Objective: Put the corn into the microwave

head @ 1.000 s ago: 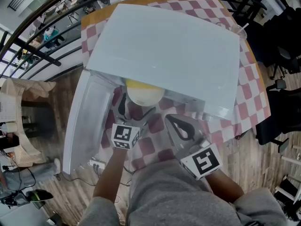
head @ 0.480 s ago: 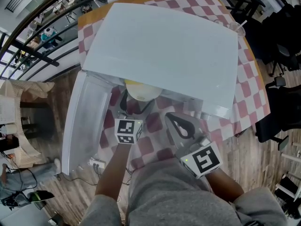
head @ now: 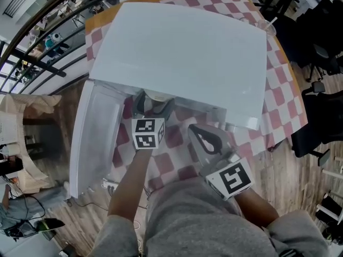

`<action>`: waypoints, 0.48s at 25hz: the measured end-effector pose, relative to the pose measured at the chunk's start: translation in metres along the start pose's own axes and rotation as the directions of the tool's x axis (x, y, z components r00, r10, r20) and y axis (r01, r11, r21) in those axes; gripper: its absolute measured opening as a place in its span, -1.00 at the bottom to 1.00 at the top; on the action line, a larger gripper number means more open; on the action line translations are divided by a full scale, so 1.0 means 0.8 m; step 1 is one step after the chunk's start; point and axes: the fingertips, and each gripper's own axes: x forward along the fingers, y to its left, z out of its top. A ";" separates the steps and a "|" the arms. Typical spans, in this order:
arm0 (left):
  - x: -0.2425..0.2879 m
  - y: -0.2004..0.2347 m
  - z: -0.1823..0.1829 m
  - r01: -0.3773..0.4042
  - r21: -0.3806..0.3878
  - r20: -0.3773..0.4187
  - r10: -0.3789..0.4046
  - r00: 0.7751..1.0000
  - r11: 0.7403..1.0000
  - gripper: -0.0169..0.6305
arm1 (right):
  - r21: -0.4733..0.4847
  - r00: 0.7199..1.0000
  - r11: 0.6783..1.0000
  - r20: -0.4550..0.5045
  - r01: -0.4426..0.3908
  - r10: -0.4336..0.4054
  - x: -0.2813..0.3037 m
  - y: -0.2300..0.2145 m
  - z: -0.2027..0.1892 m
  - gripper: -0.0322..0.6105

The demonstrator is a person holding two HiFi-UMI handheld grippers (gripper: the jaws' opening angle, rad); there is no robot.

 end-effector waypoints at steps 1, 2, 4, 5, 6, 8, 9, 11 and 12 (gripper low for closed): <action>0.000 0.001 0.000 -0.007 -0.007 -0.009 0.007 1.000 1.000 0.41 | 0.001 1.000 1.000 0.002 0.002 -0.002 -0.002 -0.001 0.000 -0.91; 0.000 0.002 0.001 -0.012 -0.012 -0.017 0.012 1.000 1.000 0.39 | 0.001 1.000 1.000 0.004 0.005 -0.005 -0.004 -0.002 0.000 -0.91; -0.001 0.002 0.001 -0.018 -0.019 -0.029 0.018 0.999 1.000 0.37 | 0.000 1.000 1.000 0.007 0.011 -0.011 -0.009 -0.003 -0.001 -0.91; -0.001 0.001 0.001 -0.021 -0.021 -0.035 0.021 0.999 1.000 0.36 | 0.000 1.000 1.000 0.005 0.013 -0.013 -0.012 -0.004 -0.002 -0.91; -0.002 0.000 0.001 -0.024 -0.023 -0.041 0.023 0.999 0.999 0.34 | 0.000 1.000 1.000 0.003 0.015 -0.015 -0.015 -0.005 -0.003 -0.91; -0.003 0.000 0.000 -0.027 -0.027 -0.055 0.025 0.998 0.999 0.27 | -0.006 1.000 1.000 -0.001 0.024 -0.024 -0.021 -0.007 -0.005 -0.91; -0.005 -0.001 0.000 -0.027 -0.029 -0.061 0.025 0.998 0.999 0.22 | -0.008 1.000 0.999 -0.001 0.031 -0.031 -0.025 -0.009 -0.006 -0.91; -0.009 -0.003 -0.001 -0.032 -0.033 -0.075 0.029 0.997 0.999 0.12 | -0.010 0.999 0.999 -0.002 0.048 -0.048 -0.032 -0.012 -0.007 -0.91; -0.011 -0.003 -0.001 -0.039 -0.032 -0.080 0.036 0.996 0.999 0.06 | -0.010 0.998 0.998 -0.002 0.056 -0.056 -0.036 -0.012 -0.007 -0.91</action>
